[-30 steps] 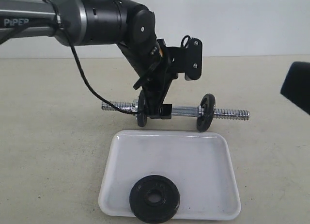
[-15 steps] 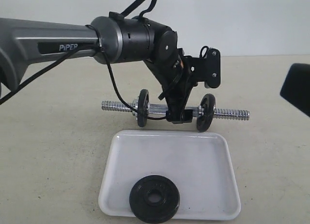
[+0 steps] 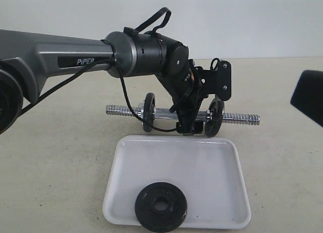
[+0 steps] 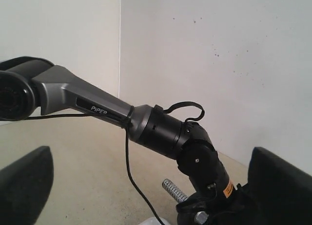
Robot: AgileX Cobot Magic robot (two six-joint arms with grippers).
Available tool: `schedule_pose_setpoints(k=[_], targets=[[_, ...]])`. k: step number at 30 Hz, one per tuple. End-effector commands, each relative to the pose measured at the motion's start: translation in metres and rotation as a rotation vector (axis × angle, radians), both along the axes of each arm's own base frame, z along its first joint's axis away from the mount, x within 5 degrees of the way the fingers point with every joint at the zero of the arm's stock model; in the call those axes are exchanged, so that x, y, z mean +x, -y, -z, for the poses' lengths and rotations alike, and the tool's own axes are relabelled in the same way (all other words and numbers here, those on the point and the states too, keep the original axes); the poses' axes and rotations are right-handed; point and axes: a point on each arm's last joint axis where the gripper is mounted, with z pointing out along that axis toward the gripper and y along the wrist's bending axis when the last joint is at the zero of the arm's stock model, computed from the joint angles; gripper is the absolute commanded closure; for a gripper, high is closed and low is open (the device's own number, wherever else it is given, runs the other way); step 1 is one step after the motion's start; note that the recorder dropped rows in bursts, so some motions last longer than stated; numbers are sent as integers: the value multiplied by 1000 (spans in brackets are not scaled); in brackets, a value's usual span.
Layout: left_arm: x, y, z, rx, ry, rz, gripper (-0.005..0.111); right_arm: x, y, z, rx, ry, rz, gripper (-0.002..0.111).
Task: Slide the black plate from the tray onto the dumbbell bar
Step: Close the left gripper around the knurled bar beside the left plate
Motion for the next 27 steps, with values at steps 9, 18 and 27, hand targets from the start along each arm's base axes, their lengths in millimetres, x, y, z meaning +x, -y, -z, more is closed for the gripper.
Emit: schedule_pose_setpoints(k=[9,18,27], targets=[[3,6,-4,-58,48,-9,1,1,0,2,6,-19,-5,4],[5,5,20,-20,19,-7,1,1,0,2,9,-22,-5,4],[7,5,20,-21,42,-1,1,1,0,2,12,-25,-5,4]])
